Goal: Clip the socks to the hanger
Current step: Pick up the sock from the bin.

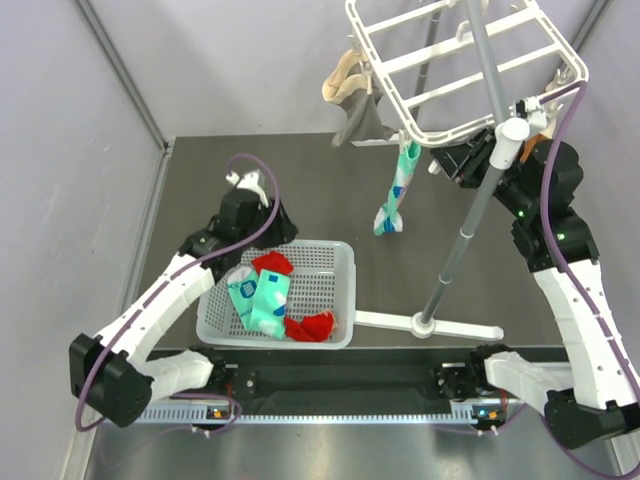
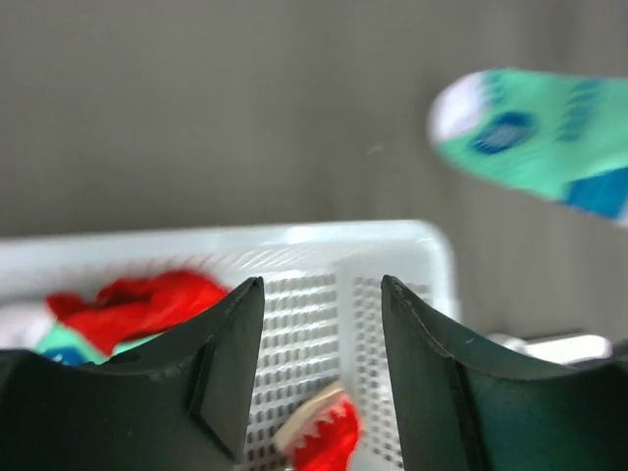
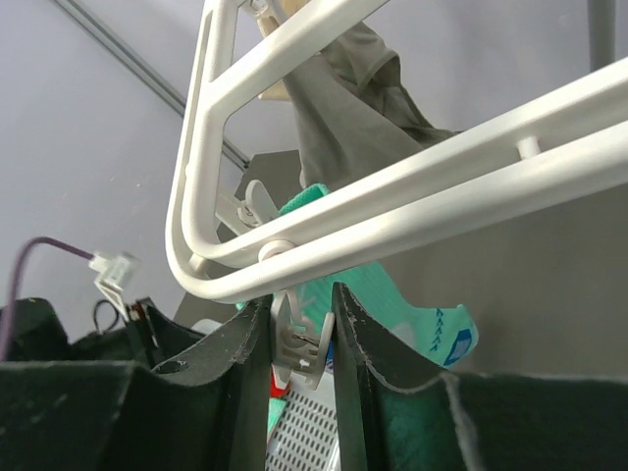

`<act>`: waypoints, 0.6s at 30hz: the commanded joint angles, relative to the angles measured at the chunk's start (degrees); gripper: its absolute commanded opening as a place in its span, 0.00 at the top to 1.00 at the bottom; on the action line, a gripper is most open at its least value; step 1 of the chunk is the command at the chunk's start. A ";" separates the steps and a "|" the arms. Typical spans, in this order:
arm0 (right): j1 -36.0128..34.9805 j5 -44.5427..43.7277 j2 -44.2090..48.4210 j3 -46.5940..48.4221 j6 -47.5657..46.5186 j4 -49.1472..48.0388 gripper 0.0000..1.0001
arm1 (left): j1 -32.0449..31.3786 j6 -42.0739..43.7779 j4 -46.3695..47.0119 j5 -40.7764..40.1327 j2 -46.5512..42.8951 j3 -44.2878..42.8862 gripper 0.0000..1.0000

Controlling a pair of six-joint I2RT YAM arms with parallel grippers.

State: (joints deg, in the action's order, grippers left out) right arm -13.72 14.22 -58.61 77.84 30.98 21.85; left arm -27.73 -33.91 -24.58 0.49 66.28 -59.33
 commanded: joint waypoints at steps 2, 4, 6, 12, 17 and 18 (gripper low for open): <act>-0.44 0.37 1.13 -0.94 -0.84 -1.45 1.00 | 0.30 -3.53 -2.76 -8.56 -5.44 8.78 0.42; -0.52 0.55 1.04 -1.03 -1.01 -1.46 1.00 | 0.39 -2.92 -3.02 -11.29 -6.86 12.30 0.40; -0.44 0.90 0.87 -0.94 -1.10 -1.46 1.00 | 0.57 -2.39 -3.11 -14.20 -8.36 14.23 0.37; -0.44 1.16 1.13 -1.29 -1.19 -1.63 1.00 | 0.74 -2.12 -3.98 -16.40 -7.75 16.96 0.31; -0.35 1.25 1.39 -1.29 -1.19 -1.54 1.00 | 1.09 -2.48 -3.81 -18.24 -7.22 19.07 0.31; -0.43 1.34 1.39 -1.29 -1.10 -1.54 1.00 | 1.01 -2.56 -3.46 -18.07 -7.22 19.95 0.31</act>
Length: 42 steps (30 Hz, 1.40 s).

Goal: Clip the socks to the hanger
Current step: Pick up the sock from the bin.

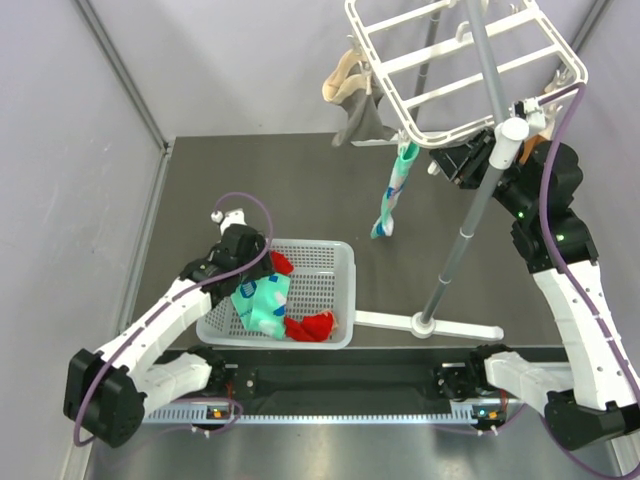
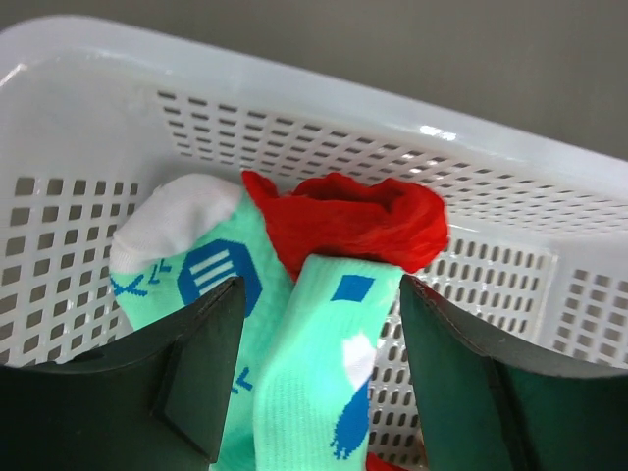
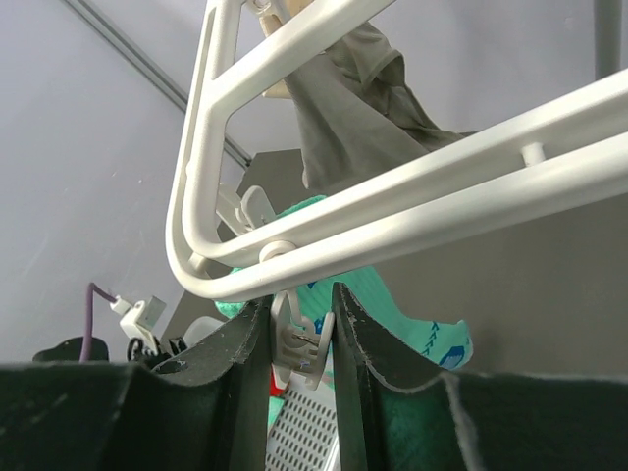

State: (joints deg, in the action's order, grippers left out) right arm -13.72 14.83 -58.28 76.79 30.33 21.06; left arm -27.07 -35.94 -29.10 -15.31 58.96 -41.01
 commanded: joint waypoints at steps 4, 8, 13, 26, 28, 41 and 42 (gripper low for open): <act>-0.44 1.08 1.15 -0.33 -0.36 -0.93 1.00 | 0.53 -1.32 2.73 -1.57 0.28 3.57 0.33; -0.44 1.34 1.24 -0.59 -0.27 -1.19 1.00 | 0.79 -1.41 5.62 -0.16 1.25 5.59 0.41; -0.44 1.52 1.42 -0.68 -0.27 -1.11 1.00 | 0.97 -1.85 7.66 1.60 2.56 7.44 0.52; -0.44 1.52 1.33 -0.24 -0.36 -0.76 1.00 | 1.05 1.57 0.89 10.46 -0.24 -0.28 1.00; -0.44 1.52 1.24 -0.24 -0.36 -0.67 1.00 | 1.05 2.98 1.24 14.84 -2.26 -1.43 1.00; -0.44 4.06 1.15 0.37 0.26 -1.28 1.00 | 0.88 3.69 34.89 55.99 -5.53 -9.32 1.00; -0.35 4.24 1.07 0.29 0.87 -1.72 1.00 | 0.70 2.47 36.30 56.44 -3.26 -10.65 1.00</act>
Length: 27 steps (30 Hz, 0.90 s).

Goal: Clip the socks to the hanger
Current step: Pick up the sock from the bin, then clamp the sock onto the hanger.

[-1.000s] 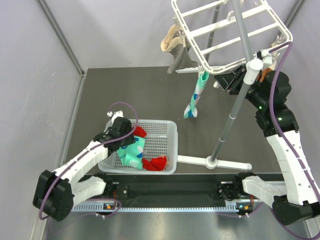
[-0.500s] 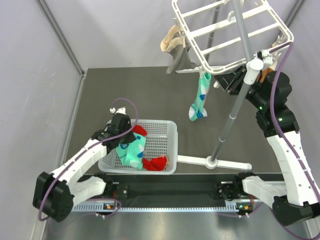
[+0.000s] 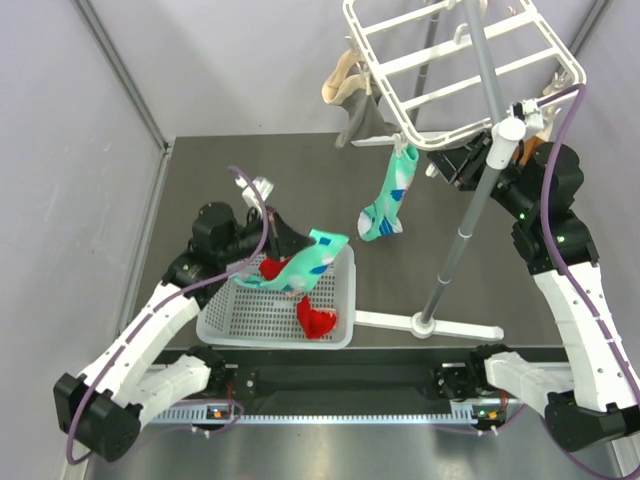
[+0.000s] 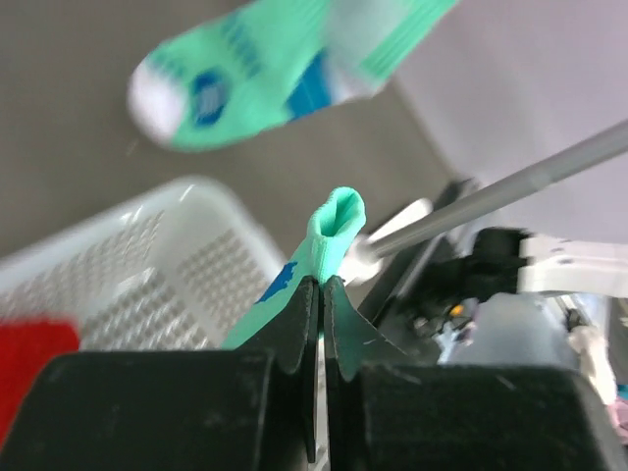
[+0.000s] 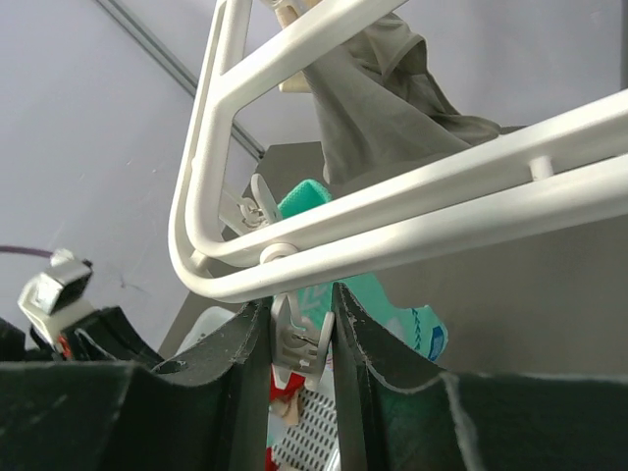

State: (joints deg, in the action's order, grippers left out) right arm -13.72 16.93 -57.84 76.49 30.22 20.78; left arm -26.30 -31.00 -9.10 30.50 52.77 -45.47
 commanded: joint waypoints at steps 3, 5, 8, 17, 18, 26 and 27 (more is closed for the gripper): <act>-0.44 3.11 0.28 0.59 1.86 -1.97 1.00 | -1.02 -5.37 22.88 10.37 7.06 -10.59 1.00; -0.52 2.94 0.01 0.85 1.95 -1.97 1.00 | -3.91 -5.74 27.46 9.41 8.65 -13.31 1.00; -0.44 2.23 -0.34 1.38 1.69 -1.09 1.00 | -11.80 0.74 23.80 1.87 11.38 -19.11 1.00; -0.52 0.83 -1.13 2.44 2.21 -0.12 1.00 | -26.77 20.53 18.60 -28.00 16.57 -26.15 1.00; -0.44 0.65 -1.22 2.52 2.21 0.14 1.00 | -27.48 23.07 18.33 -29.52 17.53 -26.51 1.00; -0.44 3.11 -0.25 1.12 0.81 -2.66 1.00 | -30.74 29.42 16.84 -28.33 22.11 -30.28 1.00; -0.52 4.15 -0.16 1.03 0.63 -3.02 1.00 | -30.74 29.60 16.92 -26.04 22.54 -30.55 1.00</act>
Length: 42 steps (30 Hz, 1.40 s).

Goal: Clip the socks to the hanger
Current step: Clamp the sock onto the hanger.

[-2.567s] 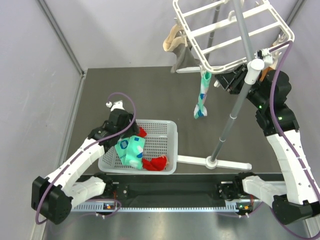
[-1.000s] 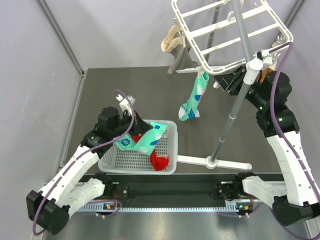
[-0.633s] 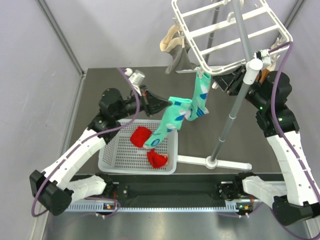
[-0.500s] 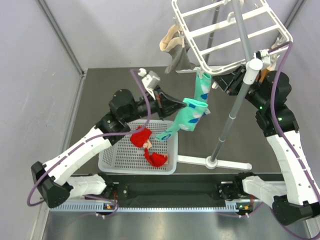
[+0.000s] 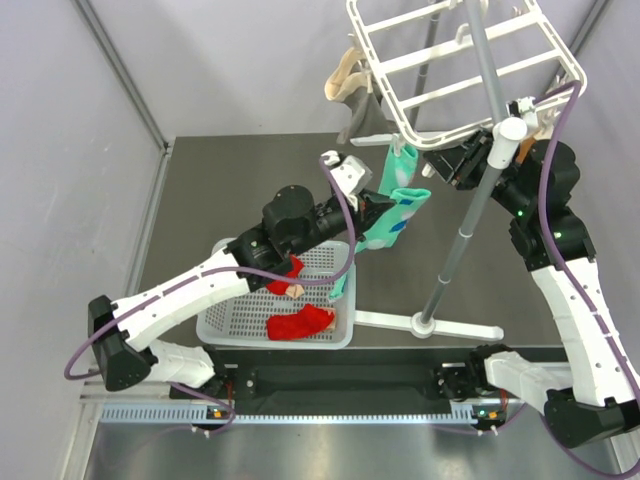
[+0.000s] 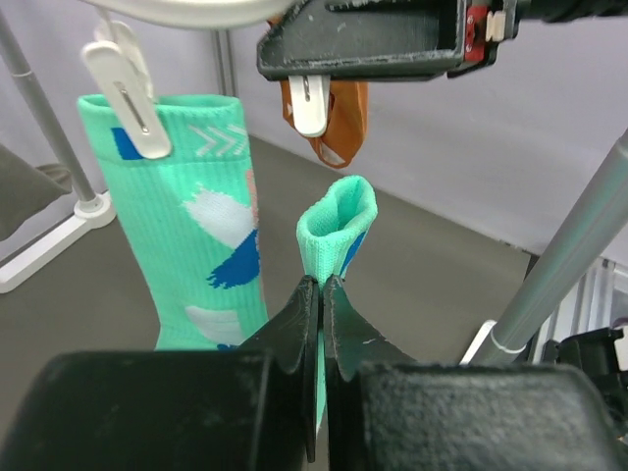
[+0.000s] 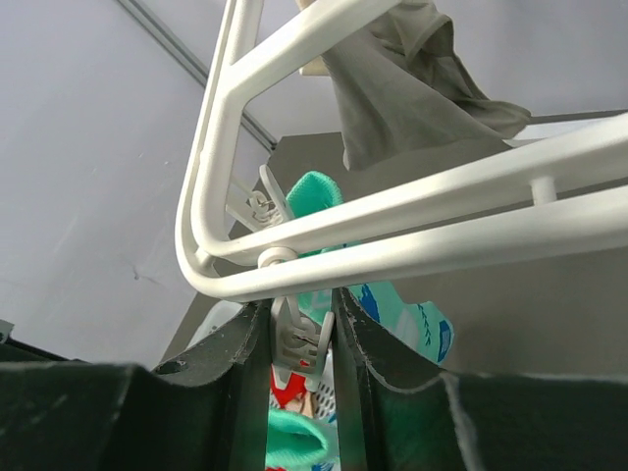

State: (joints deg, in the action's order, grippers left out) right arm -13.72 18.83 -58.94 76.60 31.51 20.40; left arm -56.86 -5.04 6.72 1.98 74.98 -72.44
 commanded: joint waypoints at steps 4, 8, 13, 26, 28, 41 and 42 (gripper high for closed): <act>-0.52 4.20 0.67 1.01 -0.22 -3.27 1.00 | -0.18 3.37 2.85 -0.48 1.13 -3.67 1.00; -0.44 4.28 0.40 1.10 -0.39 -3.26 1.00 | -0.18 4.51 4.00 0.39 1.83 -4.11 1.00; -0.44 8.59 0.40 0.48 -1.10 -5.37 1.00 | -0.09 4.60 4.53 6.80 2.10 -4.55 1.00; -0.44 12.46 1.54 0.40 -2.76 -6.69 1.00 | 3.68 -0.11 4.70 13.65 4.29 -7.97 1.00; -0.44 12.72 1.81 0.39 -2.94 -6.87 1.00 | 5.52 -3.82 5.75 18.05 4.73 -7.72 1.00; -0.44 13.16 2.42 1.36 -4.44 -4.84 1.00 | 12.39 -15.52 12.88 33.96 3.94 -4.55 1.00; -0.44 13.42 2.60 1.01 -4.44 -5.19 1.00 | 12.39 -15.88 14.01 34.58 4.03 -4.29 1.00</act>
State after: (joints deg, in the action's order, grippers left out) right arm -13.72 30.24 -58.11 76.60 28.10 16.29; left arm -44.86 -17.93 14.22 29.98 79.35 -76.03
